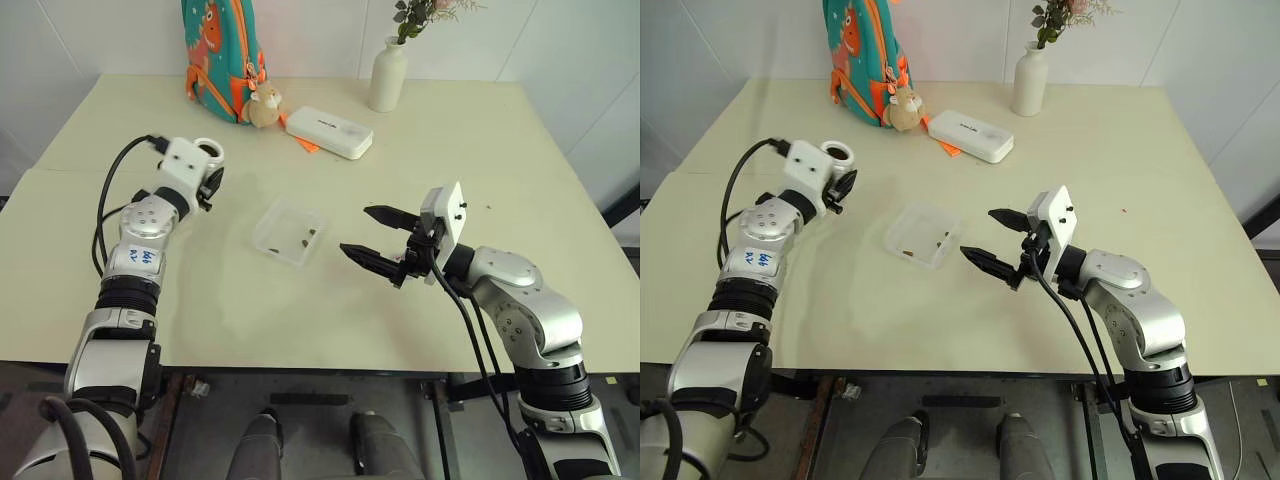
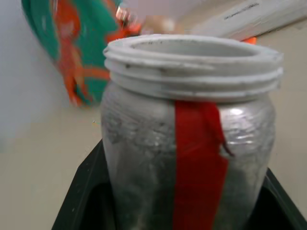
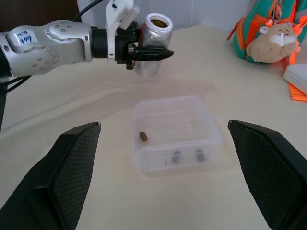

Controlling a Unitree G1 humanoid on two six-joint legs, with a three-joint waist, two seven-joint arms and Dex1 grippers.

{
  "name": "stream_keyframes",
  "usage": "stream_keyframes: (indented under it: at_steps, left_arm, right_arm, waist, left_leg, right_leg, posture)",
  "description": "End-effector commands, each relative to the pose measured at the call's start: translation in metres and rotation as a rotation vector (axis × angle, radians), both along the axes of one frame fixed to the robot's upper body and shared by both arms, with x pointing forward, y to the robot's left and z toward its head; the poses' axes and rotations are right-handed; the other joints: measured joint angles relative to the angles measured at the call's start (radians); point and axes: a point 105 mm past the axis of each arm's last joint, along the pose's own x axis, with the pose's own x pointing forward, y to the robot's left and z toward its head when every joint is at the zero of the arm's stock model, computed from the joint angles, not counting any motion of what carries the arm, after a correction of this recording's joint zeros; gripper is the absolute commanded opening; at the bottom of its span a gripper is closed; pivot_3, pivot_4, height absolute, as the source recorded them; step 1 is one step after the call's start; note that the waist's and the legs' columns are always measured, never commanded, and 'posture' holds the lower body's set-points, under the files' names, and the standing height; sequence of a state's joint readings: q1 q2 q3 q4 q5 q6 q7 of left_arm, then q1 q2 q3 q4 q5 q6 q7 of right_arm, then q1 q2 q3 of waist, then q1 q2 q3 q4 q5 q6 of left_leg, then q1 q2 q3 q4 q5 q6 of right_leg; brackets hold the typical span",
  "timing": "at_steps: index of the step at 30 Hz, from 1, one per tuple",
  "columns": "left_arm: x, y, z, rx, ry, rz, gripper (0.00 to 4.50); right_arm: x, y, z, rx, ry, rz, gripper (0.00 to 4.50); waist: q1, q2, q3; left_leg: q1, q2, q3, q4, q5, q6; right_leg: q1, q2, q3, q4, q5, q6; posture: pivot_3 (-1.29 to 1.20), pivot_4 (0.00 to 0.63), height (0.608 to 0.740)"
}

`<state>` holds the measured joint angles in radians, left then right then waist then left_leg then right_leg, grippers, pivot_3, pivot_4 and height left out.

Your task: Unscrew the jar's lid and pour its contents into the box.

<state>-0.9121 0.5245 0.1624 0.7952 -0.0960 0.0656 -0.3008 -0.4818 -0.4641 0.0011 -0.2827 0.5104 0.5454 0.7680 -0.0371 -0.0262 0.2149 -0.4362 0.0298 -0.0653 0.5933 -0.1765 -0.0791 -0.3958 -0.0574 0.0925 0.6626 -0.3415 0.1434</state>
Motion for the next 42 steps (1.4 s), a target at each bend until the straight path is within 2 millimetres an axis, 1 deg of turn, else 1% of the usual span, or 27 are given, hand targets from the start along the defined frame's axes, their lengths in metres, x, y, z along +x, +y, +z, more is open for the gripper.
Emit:
stream_keyframes:
  at_steps: [1,3,5,8,12,14,15,20,22,24,27,30,32,33,34,35,37,39,40,42]
  left_arm:
    - [-0.001,0.016,0.006,-0.19,0.005,0.032,1.97]
    - [-0.004,0.022,0.001,-0.307,-0.035,0.021,1.97]
    - [-0.008,0.026,-0.007,-0.307,-0.059,0.012,1.97]
    - [-0.014,0.023,-0.017,-0.33,-0.08,-0.061,1.97]
    - [-0.021,0.029,-0.035,-0.256,-0.057,-0.054,1.97]
    - [-0.026,0.035,-0.043,-0.221,-0.049,-0.045,2.69]
    - [-0.029,0.039,-0.047,-0.222,-0.046,-0.04,2.97]
    - [-0.038,0.039,-0.052,-0.133,-0.047,-0.068,4.48]
    - [-0.042,0.038,-0.052,-0.095,-0.052,-0.079,4.49]
    - [-0.05,0.04,-0.048,-0.106,-0.063,-0.087,4.49]
    - [-0.07,0.035,-0.047,-0.045,-0.049,-0.154,4.49]
    - [-0.097,0.044,-0.053,-0.073,0.009,-0.134,4.49]
    - [-0.114,0.042,-0.057,-0.081,0.066,-0.167,4.49]
    - [-0.122,0.043,-0.056,-0.034,0.075,-0.18,4.49]
    - [-0.13,0.044,-0.052,0.018,0.076,-0.193,4.49]
    - [-0.137,0.047,-0.043,0.057,0.064,-0.196,4.49]
    - [-0.146,0.047,-0.028,0.149,0.046,-0.228,4.49]
    - [-0.152,0.034,-0.015,0.247,0.008,-0.323,4.49]
    - [-0.154,0.025,-0.007,0.286,-0.037,-0.383,4.49]
    - [-0.156,0.012,-0.001,0.306,-0.05,-0.48,4.49]
  right_arm:
    - [-0.004,-0.002,0.006,-0.017,-0.049,0.005,4.47]
    - [-0.003,-0.003,0.004,-0.028,-0.048,0.005,4.47]
    - [-0.004,-0.003,0.003,-0.034,-0.049,0.007,4.47]
    - [-0.004,-0.003,0.003,-0.036,-0.052,0.009,4.47]
    - [-0.005,-0.002,0.003,-0.032,-0.061,0.022,4.47]
    - [-0.006,0.0,0.004,-0.027,-0.073,0.033,4.5]
    - [-0.006,0.001,0.005,-0.025,-0.078,0.036,4.5]
    - [-0.003,0.002,0.005,-0.027,-0.095,0.038,4.5]
    - [-0.003,0.003,0.005,-0.033,-0.103,0.042,4.5]
    - [-0.004,0.004,0.005,-0.039,-0.109,0.046,4.5]
    - [-0.005,0.003,0.006,-0.043,-0.115,0.049,4.5]
    - [-0.008,0.0,0.006,-0.051,-0.114,0.05,4.5]
    - [-0.01,-0.002,0.005,-0.057,-0.112,0.052,4.5]
    - [-0.011,-0.004,0.004,-0.063,-0.11,0.053,4.5]
    - [-0.011,-0.007,0.004,-0.066,-0.108,0.054,4.5]
    - [-0.012,-0.009,0.005,-0.07,-0.107,0.055,4.5]
    - [-0.014,-0.012,0.007,-0.081,-0.11,0.064,4.5]
    - [-0.015,-0.017,0.011,-0.086,-0.118,0.077,4.5]
    - [-0.016,-0.019,0.014,-0.087,-0.126,0.084,4.5]
    - [-0.018,-0.023,0.019,-0.091,-0.146,0.097,4.5]
  waist:
    - [-0.001,0.0,0.0]
    - [0.001,0.0,0.0]
    - [0.005,0.0,0.0]
    - [0.006,0.0,0.0]
    - [0.008,0.0,0.0]
    - [0.005,0.0,0.0]
    - [0.004,0.0,0.0]
    - [0.007,0.0,0.0]
    - [0.008,-0.001,-0.001]
    - [0.008,-0.001,-0.001]
    - [0.002,-0.001,-0.001]
    - [-0.001,-0.001,-0.001]
    - [-0.004,-0.001,-0.001]
    - [-0.003,-0.001,-0.001]
    - [-0.003,-0.001,-0.001]
    - [-0.003,-0.001,-0.001]
    - [-0.001,-0.001,-0.001]
    - [0.006,-0.001,-0.001]
    - [0.008,-0.001,-0.001]
    - [0.008,-0.001,-0.001]
  left_leg:
    - [0.001,0.0,0.0,0.0,0.0,0.0]
    - [0.001,0.0,0.0,0.0,0.0,0.0]
    - [0.001,0.0,0.0,0.001,0.0,0.0]
    - [0.002,0.0,0.0,0.001,0.0,0.0]
    - [0.001,0.0,0.0,0.001,0.0,0.0]
    - [0.002,0.0,0.0,0.001,0.0,0.0]
    - [0.002,0.0,0.0,0.001,0.0,0.0]
    - [0.004,0.0,0.0,0.0,0.001,-0.001]
    - [0.004,0.0,0.0,0.0,0.001,-0.001]
    - [0.004,0.0,0.0,0.0,0.001,-0.001]
    - [0.004,0.0,0.0,-0.001,0.001,-0.001]
    - [0.005,0.001,0.0,-0.003,0.001,-0.001]
    - [0.006,0.001,0.001,-0.004,0.001,-0.001]
    - [0.007,0.001,0.001,-0.004,0.001,-0.001]
    - [0.008,0.001,0.001,-0.004,0.001,-0.001]
    - [0.009,0.001,0.001,-0.004,0.001,-0.001]
    - [0.009,0.001,0.002,-0.004,0.001,-0.001]
    - [0.009,0.002,0.002,-0.005,0.001,0.0]
    - [0.01,0.002,0.003,-0.006,0.002,0.0]
    - [0.014,0.001,0.008,-0.008,0.003,0.002]
  right_leg:
    - [0.0,0.0,0.0,0.0,0.0,0.0]
    - [0.002,0.0,0.0,0.0,0.0,0.0]
    - [0.002,0.0,0.0,-0.001,0.0,0.0]
    - [0.003,0.0,0.0,-0.001,0.001,0.0]
    - [0.003,0.0,0.0,-0.001,0.001,0.0]
    - [0.003,0.0,0.0,-0.001,0.001,0.0]
    - [0.003,0.0,0.0,-0.001,0.001,0.0]
    - [0.003,0.0,0.0,-0.001,0.001,0.0]
    - [0.004,0.0,0.0,-0.001,0.002,-0.001]
    - [0.004,0.0,0.0,-0.002,0.002,-0.001]
    - [0.004,0.0,0.001,-0.002,0.002,-0.001]
    - [0.004,0.0,0.001,-0.002,0.002,-0.001]
    - [0.004,0.0,0.001,-0.002,0.001,-0.002]
    - [0.005,0.0,0.001,-0.002,0.001,-0.002]
    - [0.005,0.0,0.001,-0.002,0.001,-0.003]
    - [0.005,0.0,0.001,-0.002,0.001,-0.004]
    - [0.006,0.0,0.001,-0.003,0.001,-0.005]
    - [0.007,-0.001,0.001,-0.006,0.0,-0.01]
    - [0.007,-0.001,0.001,-0.009,-0.006,-0.023]
    - [0.012,-0.004,0.003,-0.013,-0.006,-0.023]
  posture:
    - [0.0,0.15,0.74]
    - [0.0,0.15,0.74]
    - [0.0,0.15,0.74]
    - [0.0,0.15,0.74]
    - [0.0,0.15,0.74]
    - [0.0,0.15,0.74]
    - [0.0,0.15,0.74]
    - [0.0,0.15,0.74]
    - [0.0,0.15,0.74]
    - [0.0,0.15,0.74]
    - [0.0,0.15,0.74]
    - [0.0,0.15,0.74]
    - [0.0,0.15,0.74]
    - [0.0,0.15,0.74]
    - [0.0,0.15,0.74]
    - [0.0,0.15,0.74]
    - [0.0,0.15,0.74]
    - [0.0,0.15,0.74]
    - [0.0,0.15,0.74]
    - [0.0,0.15,0.74]
